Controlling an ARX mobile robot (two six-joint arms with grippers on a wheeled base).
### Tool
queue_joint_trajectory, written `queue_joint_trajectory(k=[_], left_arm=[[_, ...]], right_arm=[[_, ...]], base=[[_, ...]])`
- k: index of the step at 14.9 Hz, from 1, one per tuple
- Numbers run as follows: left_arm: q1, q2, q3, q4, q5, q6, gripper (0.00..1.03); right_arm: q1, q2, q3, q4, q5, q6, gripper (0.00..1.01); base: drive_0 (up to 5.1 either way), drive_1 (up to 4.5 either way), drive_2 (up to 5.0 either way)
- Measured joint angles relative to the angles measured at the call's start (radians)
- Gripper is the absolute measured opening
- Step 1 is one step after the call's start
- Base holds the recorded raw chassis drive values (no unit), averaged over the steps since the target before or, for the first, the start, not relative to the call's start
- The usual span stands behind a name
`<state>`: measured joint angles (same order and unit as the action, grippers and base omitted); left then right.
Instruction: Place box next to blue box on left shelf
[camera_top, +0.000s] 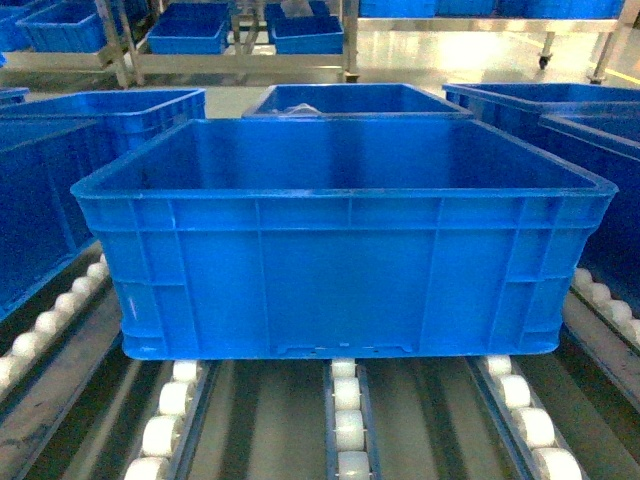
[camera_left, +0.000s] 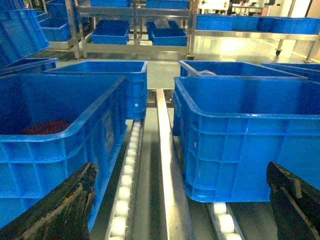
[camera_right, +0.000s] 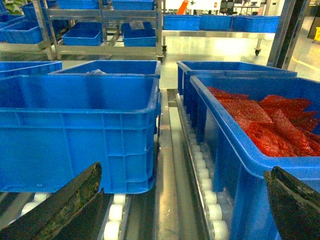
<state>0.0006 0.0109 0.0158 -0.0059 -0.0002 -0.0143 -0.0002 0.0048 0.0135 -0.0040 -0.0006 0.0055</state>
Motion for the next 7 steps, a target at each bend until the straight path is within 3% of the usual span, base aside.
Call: queue_joint_trajectory(k=[7], left_arm=[[0.0,0.0,0.0,0.0,0.0,0.0,0.98]], right_arm=[[0.0,0.0,0.0,0.0,0.0,0.0,0.98]], base=[[0.0,0.0,0.0]])
